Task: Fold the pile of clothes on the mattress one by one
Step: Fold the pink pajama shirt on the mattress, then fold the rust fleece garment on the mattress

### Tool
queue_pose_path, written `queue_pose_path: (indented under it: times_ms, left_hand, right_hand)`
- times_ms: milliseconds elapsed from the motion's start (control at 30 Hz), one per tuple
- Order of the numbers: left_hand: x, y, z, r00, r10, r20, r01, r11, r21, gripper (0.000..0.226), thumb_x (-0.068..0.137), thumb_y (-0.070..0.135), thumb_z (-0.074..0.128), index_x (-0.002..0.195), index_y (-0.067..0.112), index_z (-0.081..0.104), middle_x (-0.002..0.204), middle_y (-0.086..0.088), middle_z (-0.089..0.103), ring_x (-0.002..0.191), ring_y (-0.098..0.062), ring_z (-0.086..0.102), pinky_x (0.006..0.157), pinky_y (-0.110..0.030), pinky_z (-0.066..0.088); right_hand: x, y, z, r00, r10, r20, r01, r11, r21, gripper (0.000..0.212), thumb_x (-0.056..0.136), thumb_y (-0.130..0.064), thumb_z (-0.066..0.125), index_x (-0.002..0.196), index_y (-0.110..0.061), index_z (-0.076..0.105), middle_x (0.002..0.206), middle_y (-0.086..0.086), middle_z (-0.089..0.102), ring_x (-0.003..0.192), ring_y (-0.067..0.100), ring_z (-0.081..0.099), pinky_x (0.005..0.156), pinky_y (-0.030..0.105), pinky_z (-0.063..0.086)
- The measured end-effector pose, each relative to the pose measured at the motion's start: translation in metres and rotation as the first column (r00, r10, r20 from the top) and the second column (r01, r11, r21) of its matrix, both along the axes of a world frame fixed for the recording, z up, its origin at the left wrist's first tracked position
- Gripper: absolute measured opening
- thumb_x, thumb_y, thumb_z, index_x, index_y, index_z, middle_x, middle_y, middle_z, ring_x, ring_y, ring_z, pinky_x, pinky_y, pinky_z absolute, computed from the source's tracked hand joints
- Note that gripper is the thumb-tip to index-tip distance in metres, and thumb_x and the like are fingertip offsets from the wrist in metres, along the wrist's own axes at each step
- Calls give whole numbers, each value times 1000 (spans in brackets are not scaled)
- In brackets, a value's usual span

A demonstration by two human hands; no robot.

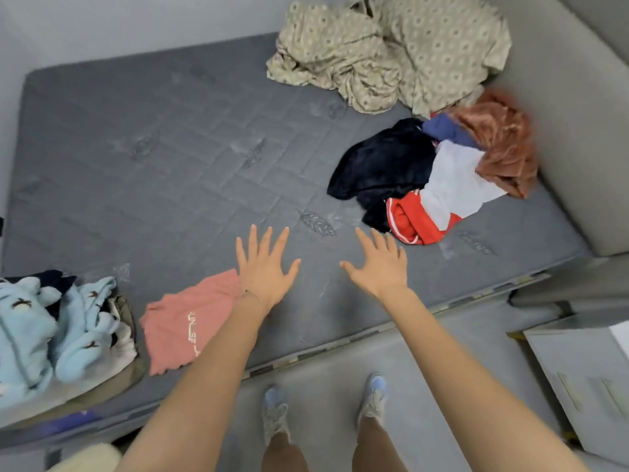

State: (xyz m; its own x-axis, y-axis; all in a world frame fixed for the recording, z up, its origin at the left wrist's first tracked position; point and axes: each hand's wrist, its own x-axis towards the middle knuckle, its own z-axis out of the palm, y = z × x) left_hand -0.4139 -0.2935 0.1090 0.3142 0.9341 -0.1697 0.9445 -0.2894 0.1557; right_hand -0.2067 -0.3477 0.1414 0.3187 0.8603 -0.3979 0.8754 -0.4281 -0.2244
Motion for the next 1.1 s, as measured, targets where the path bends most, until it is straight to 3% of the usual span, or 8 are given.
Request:
queue_pose_path:
  times_ms: [200, 500, 767, 933, 1100]
  left_hand:
    - [123, -19, 22, 1000, 1, 30, 0, 1000, -31, 68, 96, 59, 33, 153, 33, 8, 162, -2, 2, 148, -23, -11, 117, -51, -10]
    - [259, -35, 34, 994, -39, 102, 47, 996, -76, 68, 96, 59, 33, 153, 35, 5, 163, -1, -1, 149, -20, -11, 117, -49, -11]
    - [352, 8, 33, 981, -104, 165, 115, 992, -60, 76, 88, 67, 25, 153, 33, 9, 162, -2, 7, 149, -21, -6, 116, -49, -8]
    - [412, 52, 30, 974, -156, 164, 169, 983, -68, 72, 94, 61, 37, 154, 31, 10, 162, -3, 8, 149, -22, -5, 117, -50, -8]
    - [487, 89, 25, 957, -254, 142, 267, 961, -77, 69, 96, 58, 34, 154, 31, 8, 162, -2, 5, 149, -21, -8, 116, -48, -10]
  right_hand:
    - [118, -34, 23, 999, -35, 6, 35, 999, 38, 77, 90, -58, 49, 153, -35, 12, 162, 0, 9, 148, 26, 2, 119, 47, 8]
    - [250, -60, 40, 990, -138, -31, 140, 984, 108, 75, 90, -56, 52, 152, -34, 17, 160, 0, 13, 148, 26, 5, 118, 50, 12]
    - [340, -42, 37, 971, -234, -43, 237, 969, 67, 74, 92, -58, 49, 152, -32, 16, 160, 3, 14, 148, 27, 5, 118, 49, 11]
    - [396, -15, 33, 951, -306, -40, 309, 948, 80, 75, 92, -59, 47, 153, -32, 14, 161, 3, 13, 148, 26, 4, 118, 48, 9]
    - [459, 4, 28, 912, -407, -42, 409, 909, 75, 75, 91, -60, 47, 153, -32, 14, 161, 5, 13, 148, 27, 5, 118, 48, 11]
